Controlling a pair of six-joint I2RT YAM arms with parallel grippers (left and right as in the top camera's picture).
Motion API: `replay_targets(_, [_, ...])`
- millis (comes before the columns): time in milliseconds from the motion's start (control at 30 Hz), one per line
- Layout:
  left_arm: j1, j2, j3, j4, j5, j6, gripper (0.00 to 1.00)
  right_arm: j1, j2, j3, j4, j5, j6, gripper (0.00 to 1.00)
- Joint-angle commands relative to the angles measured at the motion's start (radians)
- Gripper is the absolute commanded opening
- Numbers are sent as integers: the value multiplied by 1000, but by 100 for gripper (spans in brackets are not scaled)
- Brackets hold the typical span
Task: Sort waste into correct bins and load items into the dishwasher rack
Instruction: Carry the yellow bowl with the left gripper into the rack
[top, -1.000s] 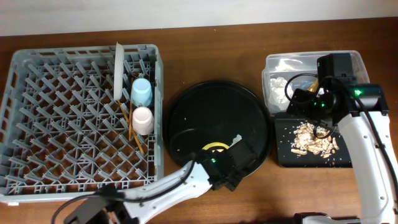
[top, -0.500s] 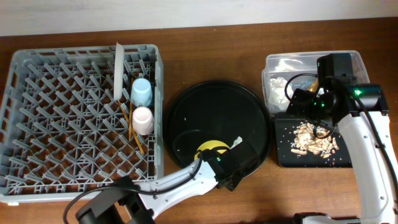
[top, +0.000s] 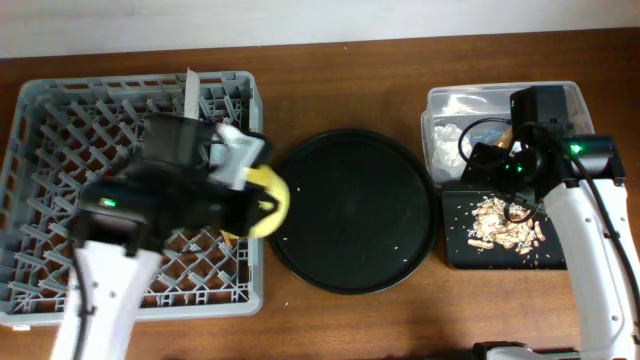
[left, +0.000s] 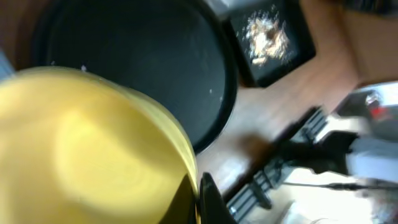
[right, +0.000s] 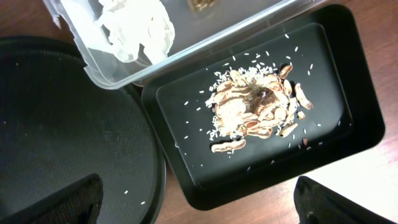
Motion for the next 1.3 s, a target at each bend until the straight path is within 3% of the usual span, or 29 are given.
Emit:
replay_targets(0, [269,48,-6,-133,419,320,0,-5,-10,10,0,16,4,99])
replay_targets(67, [419,122,-6,-265,475,486,0,-5,-10,10,0,16,4,99])
replay_targets(200, [541,261,-6,-406,546,688,0,-5,-10,10,0,16,4,99])
replay_targets(333, [622,352,-61,-409,695,752,0,-5,-10,10,0,16,4,99])
replay_targets(533, [713,373,-205,-392,699,816,0,-5,-10,10,0,16,4,99])
replay_targets(733, [730,377,-455,-211,794,810,0,-5,-10,10,0,16,4,99])
replay_targets(867, [771,390,-473,-163,761,773,0,-5,-10,10,0,16,4,99])
replay_targets(1000, [895,390,-473,-153,721,769,1,-5,-10,10,0,16,4,99])
replay_targets(1133, [991,390,-472,-153,687,769,21,-5,-10,10,0,16,4,99])
replay_targets(1167, [1018,390,-467,-153,688,769,30,-5,-10,10,0,16,4,99])
replay_targets(1267, [1100,389,-438,-170,689,666,34,-5,-10,10,0,16,4,99])
